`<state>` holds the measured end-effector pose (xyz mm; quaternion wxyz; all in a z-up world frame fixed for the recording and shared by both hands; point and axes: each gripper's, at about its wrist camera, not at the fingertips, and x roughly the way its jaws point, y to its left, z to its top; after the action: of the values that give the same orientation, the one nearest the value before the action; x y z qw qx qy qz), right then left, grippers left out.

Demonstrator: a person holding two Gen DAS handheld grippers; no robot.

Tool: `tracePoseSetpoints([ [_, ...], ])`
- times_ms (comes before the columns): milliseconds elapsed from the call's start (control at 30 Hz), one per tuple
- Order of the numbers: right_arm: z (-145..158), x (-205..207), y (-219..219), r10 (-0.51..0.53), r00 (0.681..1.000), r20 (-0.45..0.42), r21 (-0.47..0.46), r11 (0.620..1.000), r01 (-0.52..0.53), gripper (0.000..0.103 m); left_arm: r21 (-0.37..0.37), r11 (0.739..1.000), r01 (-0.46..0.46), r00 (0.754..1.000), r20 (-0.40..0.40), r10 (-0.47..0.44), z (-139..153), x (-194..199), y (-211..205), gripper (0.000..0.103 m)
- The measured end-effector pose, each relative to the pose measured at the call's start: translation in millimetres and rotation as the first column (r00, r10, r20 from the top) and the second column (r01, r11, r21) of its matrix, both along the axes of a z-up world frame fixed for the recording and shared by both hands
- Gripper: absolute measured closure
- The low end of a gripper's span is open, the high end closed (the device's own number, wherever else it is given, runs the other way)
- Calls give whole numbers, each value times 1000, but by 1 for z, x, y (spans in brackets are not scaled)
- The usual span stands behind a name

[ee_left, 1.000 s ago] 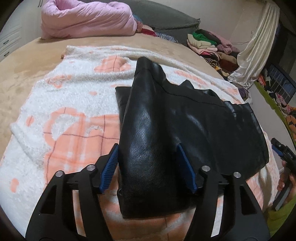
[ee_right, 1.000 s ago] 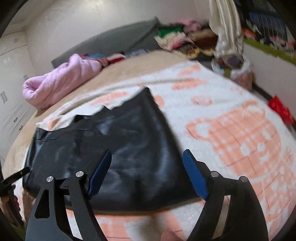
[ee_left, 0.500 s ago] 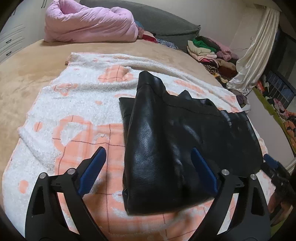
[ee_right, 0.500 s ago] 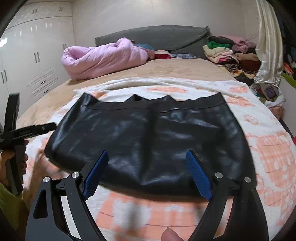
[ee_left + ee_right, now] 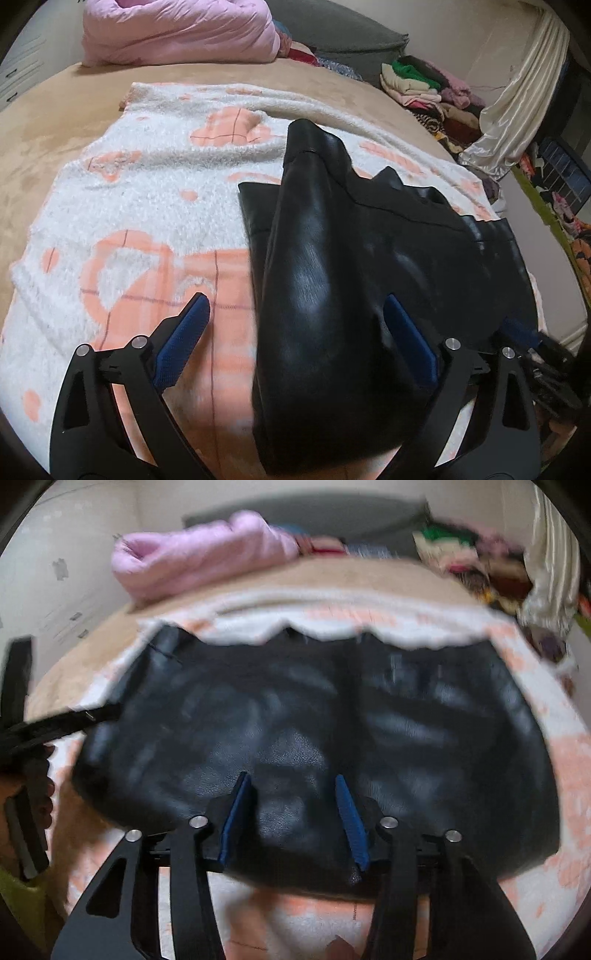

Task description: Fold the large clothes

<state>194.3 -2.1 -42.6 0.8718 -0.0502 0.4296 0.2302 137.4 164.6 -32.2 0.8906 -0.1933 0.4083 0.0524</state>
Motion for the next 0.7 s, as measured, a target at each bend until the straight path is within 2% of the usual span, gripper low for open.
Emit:
tracePoseSetpoints([
  [67, -13, 5, 0, -15, 999, -40, 11, 1000, 16, 57, -11, 1000, 3, 1000, -6, -3, -1, 7, 3, 15],
  [200, -23, 4, 3, -7, 1000, -28, -12, 1000, 6, 57, -54, 998, -12, 1000, -23, 11, -9, 20, 13, 15],
  [333, -29, 2, 2, -17, 1000, -18, 10, 1000, 17, 57, -151, 988, -13, 999, -50, 5, -23, 30, 24, 15],
  [400, -30, 0, 1, -22, 1000, -13, 15, 1000, 22, 57, -173, 985, 0, 999, -52, -9, -25, 35, 25, 17],
  [433, -29, 0, 2, -20, 1000, -14, 12, 1000, 20, 57, -180, 984, 11, 999, -49, -20, -24, 36, 24, 26],
  [467, -27, 0, 1, -19, 1000, -20, 14, 1000, 19, 57, -200, 980, 27, 998, -42, -36, -25, 37, 24, 42],
  [500, -24, 1, 0, -18, 999, -27, 22, 1000, 19, 56, -231, 972, 38, 998, -36, -47, -25, 37, 23, 48],
  [567, -13, 4, -4, -14, 999, -36, 48, 999, 16, 56, -219, 975, 43, 998, -31, -51, -24, 36, 20, 56],
  [633, 2, 7, -9, -11, 1000, 1, 105, 994, 10, 58, -235, 971, 47, 999, -12, -52, -21, 34, 19, 61],
  [700, 19, 13, -10, -35, 997, 70, 111, 993, 27, 57, -243, 969, 50, 999, 14, -48, -15, 31, 19, 67],
])
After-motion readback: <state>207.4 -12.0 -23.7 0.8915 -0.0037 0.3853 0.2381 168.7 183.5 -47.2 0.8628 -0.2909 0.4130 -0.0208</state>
